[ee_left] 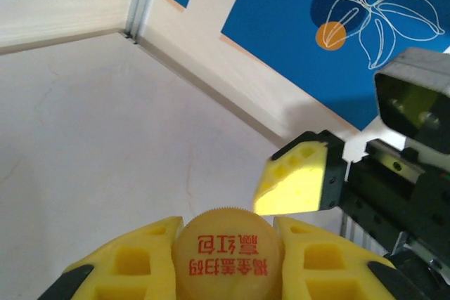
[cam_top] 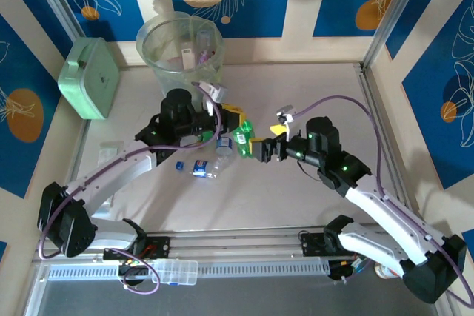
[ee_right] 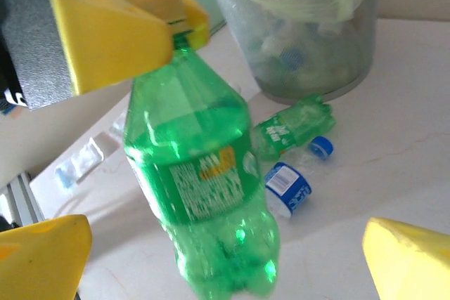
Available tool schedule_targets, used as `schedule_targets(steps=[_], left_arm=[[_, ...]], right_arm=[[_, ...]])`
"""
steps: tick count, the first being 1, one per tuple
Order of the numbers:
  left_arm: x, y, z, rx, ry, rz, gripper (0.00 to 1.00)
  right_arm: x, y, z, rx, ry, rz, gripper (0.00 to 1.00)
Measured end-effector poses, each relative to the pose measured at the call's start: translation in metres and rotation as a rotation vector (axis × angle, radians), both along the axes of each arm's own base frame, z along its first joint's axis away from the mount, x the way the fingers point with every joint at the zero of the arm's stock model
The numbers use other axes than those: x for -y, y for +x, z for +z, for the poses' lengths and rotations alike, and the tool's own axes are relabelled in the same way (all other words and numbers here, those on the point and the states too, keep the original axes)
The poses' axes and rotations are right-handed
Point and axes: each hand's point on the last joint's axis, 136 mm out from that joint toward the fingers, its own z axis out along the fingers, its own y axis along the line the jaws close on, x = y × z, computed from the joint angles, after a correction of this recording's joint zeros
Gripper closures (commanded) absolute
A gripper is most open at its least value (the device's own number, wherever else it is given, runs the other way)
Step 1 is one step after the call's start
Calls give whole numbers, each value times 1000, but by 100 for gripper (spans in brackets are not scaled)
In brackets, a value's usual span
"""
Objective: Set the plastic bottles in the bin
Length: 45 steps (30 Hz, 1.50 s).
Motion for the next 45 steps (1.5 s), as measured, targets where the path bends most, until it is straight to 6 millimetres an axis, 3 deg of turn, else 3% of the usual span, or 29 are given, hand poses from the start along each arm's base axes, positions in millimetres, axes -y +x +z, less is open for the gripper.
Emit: schedule_targets(steps=[3,7,14,18,24,31,39,45], left_arm=[[-14,15,22,58,-12,66,100],[-44,45,69,156,-49,235,100],[-137,113,178,227,-212,609,100],[-185,148,199,189,-275,795,100],[-220,206,187,17,-282,1005,100],[-231,251,130,-188,-221,1054,100],[-231,263,101,-260,-98,1065,100],[-222,271,63,-360,-32,1030,100]], right_arm=[[12,2,8,-8,29,-30,1],[14,-2,16,-14,39,-30,1],[17,0,18,-24,34,-47,0],[18,3,13,-54,40,-65,0],[10,9,-3,-119,28,-65,0],[-2,11,-23,-183,-10,-46,1],[-20,11,-28,-202,-43,-13,1],[-36,14,-29,-212,-62,14,1]])
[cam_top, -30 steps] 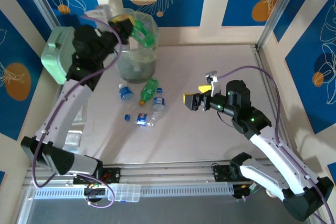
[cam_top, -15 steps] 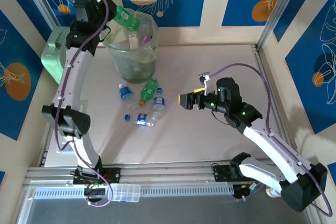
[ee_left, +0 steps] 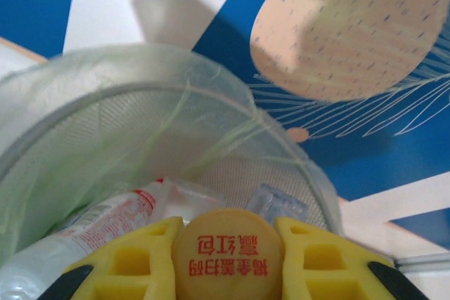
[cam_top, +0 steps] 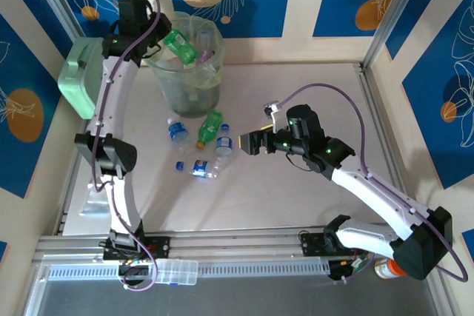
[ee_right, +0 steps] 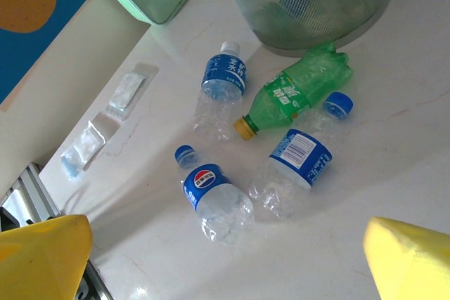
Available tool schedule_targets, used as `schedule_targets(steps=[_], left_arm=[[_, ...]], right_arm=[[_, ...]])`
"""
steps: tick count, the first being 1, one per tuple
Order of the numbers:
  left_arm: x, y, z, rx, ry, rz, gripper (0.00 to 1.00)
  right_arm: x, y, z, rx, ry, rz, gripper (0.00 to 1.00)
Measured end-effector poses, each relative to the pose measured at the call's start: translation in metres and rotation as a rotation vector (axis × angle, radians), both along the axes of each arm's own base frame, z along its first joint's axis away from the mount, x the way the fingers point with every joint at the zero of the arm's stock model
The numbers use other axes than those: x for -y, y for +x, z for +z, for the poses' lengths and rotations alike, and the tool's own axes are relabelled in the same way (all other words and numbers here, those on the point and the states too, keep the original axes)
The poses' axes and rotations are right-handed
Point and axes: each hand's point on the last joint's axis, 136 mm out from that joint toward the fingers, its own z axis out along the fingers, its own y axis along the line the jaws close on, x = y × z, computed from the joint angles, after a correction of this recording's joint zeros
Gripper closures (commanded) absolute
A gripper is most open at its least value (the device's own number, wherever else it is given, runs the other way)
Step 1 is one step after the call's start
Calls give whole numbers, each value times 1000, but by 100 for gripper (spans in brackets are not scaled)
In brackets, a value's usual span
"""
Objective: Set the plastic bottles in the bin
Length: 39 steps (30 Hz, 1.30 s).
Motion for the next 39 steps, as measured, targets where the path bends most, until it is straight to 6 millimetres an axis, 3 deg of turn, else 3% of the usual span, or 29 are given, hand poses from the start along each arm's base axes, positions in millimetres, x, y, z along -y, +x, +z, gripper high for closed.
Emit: schedule_targets(steps=[2,4,7,9,15,18,24,31,33,39], left_arm=[[4,6,-19,-51,-14,-12,97],[7,8,-38,-107,-22,-20,85],[7,6,-56,-168,-32,-17,75],[6,4,-59,-184,-36,-13,71],[0,4,-69,-216,-72,11,35],[-10,6,-74,-228,-78,31,26],[-19,2,-58,-188,-43,46,32],[-9,-6,-25,-92,9,-37,67],[-1,-6,-29,-92,18,-69,76],[16,-1,-58,-147,31,-120,77]], right_arm=[[-4,0,-4,-5,-10,10,1],[-7,-1,-7,-10,-20,17,1],[-11,-4,-12,-17,-31,29,1],[-14,-5,-13,-17,-37,37,1],[-16,-7,-15,-9,-49,47,1],[-15,-6,-15,-2,-56,41,1],[-15,-6,-14,8,-61,41,1],[-17,-8,-14,11,-62,47,1],[-17,-8,-14,13,-62,44,1],[-19,-9,-14,17,-66,47,1]])
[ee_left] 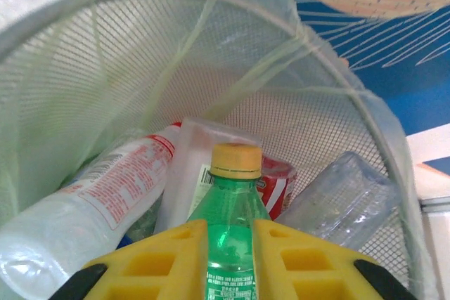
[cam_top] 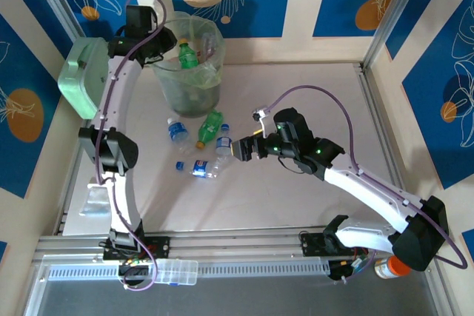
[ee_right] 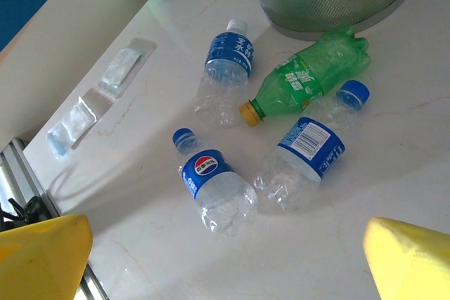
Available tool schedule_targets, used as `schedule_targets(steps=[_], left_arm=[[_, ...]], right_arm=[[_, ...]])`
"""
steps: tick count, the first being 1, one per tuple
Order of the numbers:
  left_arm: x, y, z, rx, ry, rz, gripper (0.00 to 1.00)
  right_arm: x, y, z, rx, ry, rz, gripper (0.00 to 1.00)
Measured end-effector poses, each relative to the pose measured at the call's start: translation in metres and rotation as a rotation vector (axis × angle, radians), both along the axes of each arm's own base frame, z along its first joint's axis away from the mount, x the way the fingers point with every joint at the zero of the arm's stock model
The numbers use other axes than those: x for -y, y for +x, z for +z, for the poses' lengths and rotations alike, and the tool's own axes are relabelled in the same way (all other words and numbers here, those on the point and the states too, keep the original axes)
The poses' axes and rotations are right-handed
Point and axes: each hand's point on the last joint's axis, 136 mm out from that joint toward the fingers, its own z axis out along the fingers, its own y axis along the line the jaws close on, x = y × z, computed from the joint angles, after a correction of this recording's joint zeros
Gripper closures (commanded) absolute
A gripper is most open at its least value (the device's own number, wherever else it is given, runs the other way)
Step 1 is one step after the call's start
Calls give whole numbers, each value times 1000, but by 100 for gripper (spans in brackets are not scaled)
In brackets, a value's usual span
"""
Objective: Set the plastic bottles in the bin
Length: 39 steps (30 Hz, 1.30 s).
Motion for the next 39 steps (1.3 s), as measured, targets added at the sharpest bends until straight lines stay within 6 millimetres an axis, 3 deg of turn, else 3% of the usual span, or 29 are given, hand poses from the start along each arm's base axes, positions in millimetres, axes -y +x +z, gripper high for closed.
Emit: schedule_targets(steps=[7,14,22,26,30,34,39], left_arm=[[29,12,-45,-60,31,-85,75],[54,11,-42,-18,68,-154,72],[54,10,-34,10,93,-174,48],[54,-3,-15,36,103,-174,41],[46,-33,30,109,162,-123,40],[34,-92,74,199,203,-60,37],[26,-167,107,313,166,-64,36]], right_arm=[[2,-2,-11,-13,-20,-3,1],[7,1,-10,3,-32,-31,1],[21,6,-2,44,-86,-86,1],[26,10,12,133,-126,-87,1],[31,9,28,157,-163,-98,1],[31,13,56,187,-165,-125,1],[30,7,46,149,-173,-114,0]])
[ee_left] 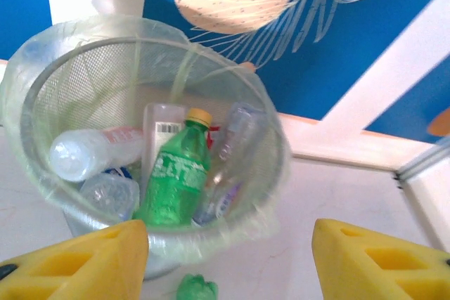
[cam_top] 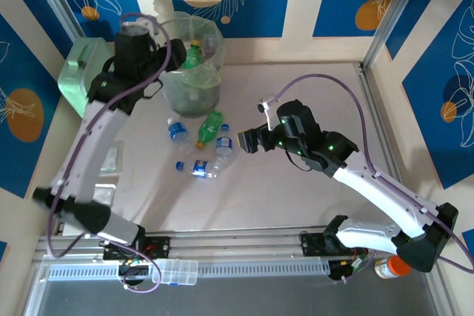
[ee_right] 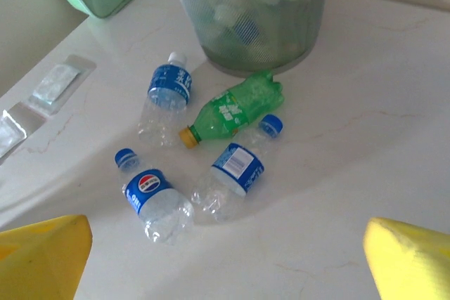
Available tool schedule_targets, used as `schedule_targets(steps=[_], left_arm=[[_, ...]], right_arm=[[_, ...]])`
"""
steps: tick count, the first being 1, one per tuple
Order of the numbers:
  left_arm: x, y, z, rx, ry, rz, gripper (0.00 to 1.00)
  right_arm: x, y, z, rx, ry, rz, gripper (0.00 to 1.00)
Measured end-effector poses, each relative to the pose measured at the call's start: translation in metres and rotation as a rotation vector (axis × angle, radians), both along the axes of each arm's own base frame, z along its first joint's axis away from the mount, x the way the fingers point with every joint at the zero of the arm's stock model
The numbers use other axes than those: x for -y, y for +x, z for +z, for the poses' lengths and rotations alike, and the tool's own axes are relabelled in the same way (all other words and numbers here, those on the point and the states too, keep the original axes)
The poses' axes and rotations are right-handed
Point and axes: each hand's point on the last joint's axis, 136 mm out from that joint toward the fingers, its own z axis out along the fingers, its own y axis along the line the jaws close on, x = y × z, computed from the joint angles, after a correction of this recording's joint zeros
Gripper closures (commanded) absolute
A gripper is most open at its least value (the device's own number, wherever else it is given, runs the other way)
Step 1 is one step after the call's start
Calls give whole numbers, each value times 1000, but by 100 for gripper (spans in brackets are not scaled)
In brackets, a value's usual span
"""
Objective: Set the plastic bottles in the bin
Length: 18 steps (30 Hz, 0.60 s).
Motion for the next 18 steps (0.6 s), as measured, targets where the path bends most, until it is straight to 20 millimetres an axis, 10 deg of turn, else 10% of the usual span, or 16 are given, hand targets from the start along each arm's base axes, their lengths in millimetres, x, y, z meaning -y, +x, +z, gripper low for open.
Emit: schedule_targets(steps=[4,13,18], left_arm=[[-9,-38,-21,1,-44,-9,36],[-2,-90,-153,-228,-93,-117,37],[0,-110,-166,-221,-79,-182,38]], right_arm=[[-3,-3,-17,-70,38,-12,0],[-35,21,-89,-385,84,-63,1],[-54,44,-121,-509,49,-94,1]])
